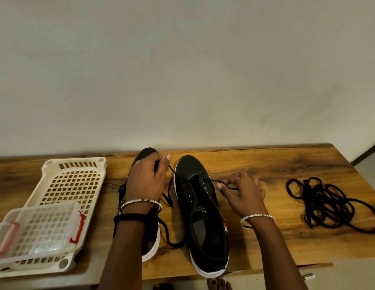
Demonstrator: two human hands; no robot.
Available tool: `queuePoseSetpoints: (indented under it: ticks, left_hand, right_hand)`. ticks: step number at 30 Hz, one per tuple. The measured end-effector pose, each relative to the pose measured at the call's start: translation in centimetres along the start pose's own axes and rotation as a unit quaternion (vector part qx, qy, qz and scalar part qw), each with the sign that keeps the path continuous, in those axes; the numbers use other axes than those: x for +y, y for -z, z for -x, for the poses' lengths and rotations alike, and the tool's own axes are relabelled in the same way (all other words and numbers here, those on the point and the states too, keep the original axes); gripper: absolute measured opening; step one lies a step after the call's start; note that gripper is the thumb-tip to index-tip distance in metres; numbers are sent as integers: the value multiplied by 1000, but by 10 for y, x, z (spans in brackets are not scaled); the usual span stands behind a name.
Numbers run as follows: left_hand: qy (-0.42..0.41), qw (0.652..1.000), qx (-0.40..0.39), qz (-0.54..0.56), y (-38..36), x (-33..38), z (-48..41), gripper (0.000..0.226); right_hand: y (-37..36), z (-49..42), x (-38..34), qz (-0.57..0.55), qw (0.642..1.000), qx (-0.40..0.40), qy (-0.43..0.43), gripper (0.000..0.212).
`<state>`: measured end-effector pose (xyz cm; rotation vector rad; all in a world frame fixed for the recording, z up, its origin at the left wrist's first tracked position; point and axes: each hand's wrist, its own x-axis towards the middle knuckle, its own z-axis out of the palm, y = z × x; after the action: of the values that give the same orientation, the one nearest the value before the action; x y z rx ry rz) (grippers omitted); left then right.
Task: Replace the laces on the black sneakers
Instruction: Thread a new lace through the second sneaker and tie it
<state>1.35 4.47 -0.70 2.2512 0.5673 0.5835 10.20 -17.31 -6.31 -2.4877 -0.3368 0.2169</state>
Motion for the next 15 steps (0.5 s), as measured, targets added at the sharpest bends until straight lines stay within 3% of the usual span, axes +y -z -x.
queuePoseSetpoints:
  ticks: [4, 7, 10, 15]
  left_hand:
    - [35, 994, -95, -42, 20, 13, 9, 59]
    - [45, 985, -151, -72, 35, 24, 24, 49]
    - [63, 981, -178, -31, 57, 38, 37, 36]
    - [127, 969, -205, 49, 103, 76, 36, 34]
  right_hand:
    - [18, 11, -16, -51, 999, 12, -9, 25]
    - [30, 22, -21, -43, 999, 21, -26, 36]
    - [46, 41, -25, 6, 999, 38, -26, 43]
    - [79, 71, -41, -159, 987, -33, -2, 49]
